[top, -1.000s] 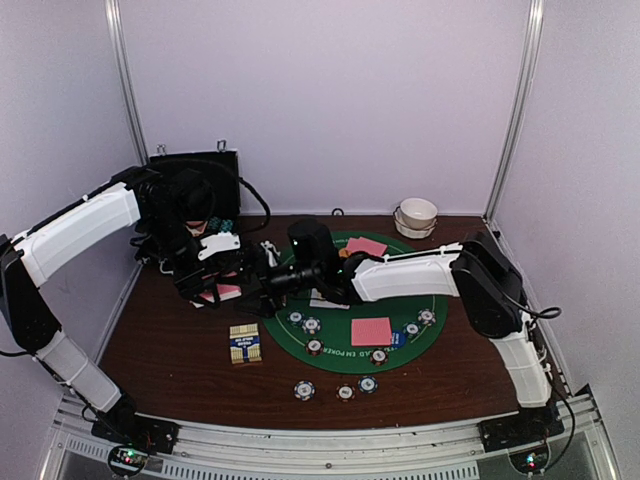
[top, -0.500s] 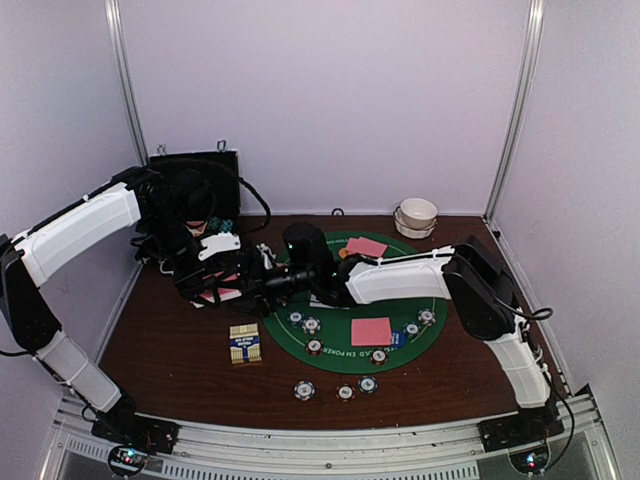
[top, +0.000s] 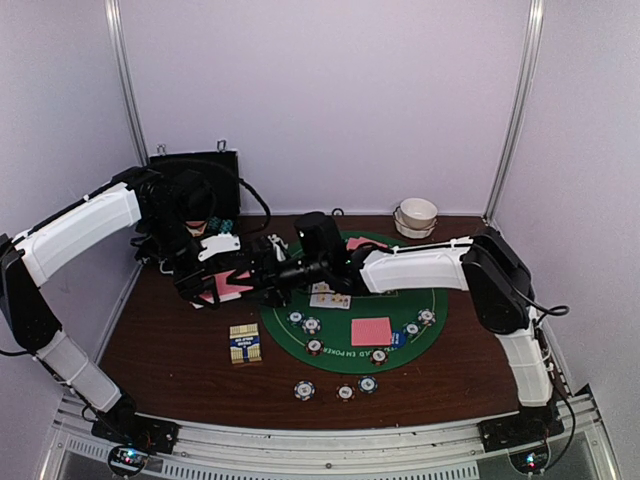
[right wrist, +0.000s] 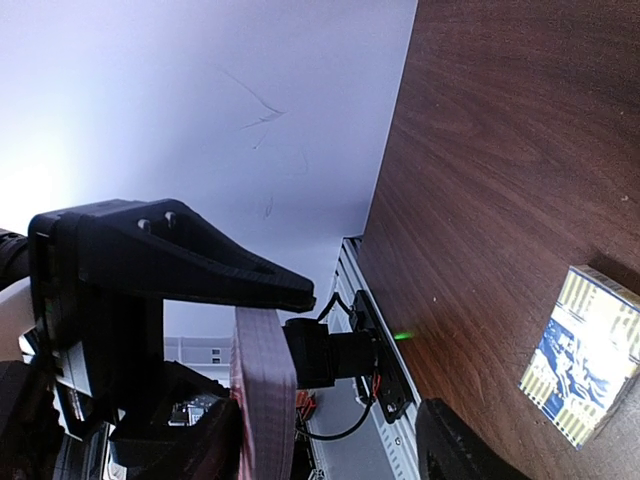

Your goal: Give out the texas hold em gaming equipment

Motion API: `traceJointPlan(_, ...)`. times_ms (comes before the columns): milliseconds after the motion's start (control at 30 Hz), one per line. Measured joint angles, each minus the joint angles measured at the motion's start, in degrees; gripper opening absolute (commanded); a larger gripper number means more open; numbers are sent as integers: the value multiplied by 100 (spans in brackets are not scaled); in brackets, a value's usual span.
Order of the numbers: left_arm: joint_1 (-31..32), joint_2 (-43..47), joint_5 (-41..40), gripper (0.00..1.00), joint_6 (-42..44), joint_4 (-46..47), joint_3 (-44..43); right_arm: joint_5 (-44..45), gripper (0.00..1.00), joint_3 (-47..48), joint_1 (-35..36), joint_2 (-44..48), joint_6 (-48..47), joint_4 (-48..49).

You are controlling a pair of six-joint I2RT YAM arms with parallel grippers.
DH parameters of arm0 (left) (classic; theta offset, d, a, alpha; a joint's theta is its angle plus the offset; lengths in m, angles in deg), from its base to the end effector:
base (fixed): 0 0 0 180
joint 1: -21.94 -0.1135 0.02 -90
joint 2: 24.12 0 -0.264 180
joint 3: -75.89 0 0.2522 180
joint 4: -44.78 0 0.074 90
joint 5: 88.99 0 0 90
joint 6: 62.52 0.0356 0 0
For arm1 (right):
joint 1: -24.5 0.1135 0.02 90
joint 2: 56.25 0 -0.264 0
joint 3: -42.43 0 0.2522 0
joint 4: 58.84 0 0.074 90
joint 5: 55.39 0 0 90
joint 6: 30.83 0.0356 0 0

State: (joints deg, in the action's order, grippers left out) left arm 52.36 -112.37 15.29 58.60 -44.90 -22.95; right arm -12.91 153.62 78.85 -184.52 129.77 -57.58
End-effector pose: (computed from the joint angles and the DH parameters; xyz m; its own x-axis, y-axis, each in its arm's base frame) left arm 0.2373 -0.1495 0.3172 -0.4505 0.8453 -0.2872 0.8922 0.4382 -0.1095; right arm 0.2811 0.4370 0.2200 -0.9605 -0.2462 -0.1299 -0.1698 0.1482 0.9743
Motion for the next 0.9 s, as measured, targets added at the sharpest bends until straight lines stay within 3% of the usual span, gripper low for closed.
traceJointPlan(700, 0, 2, -15, 0, 0, -70, 0, -118, 6, -638, -184, 540, 155, -256)
traceJointPlan(900, 0, 4, -22, 0, 2, -70, 0, -205, 0, -964, -343, 719, 459, -4)
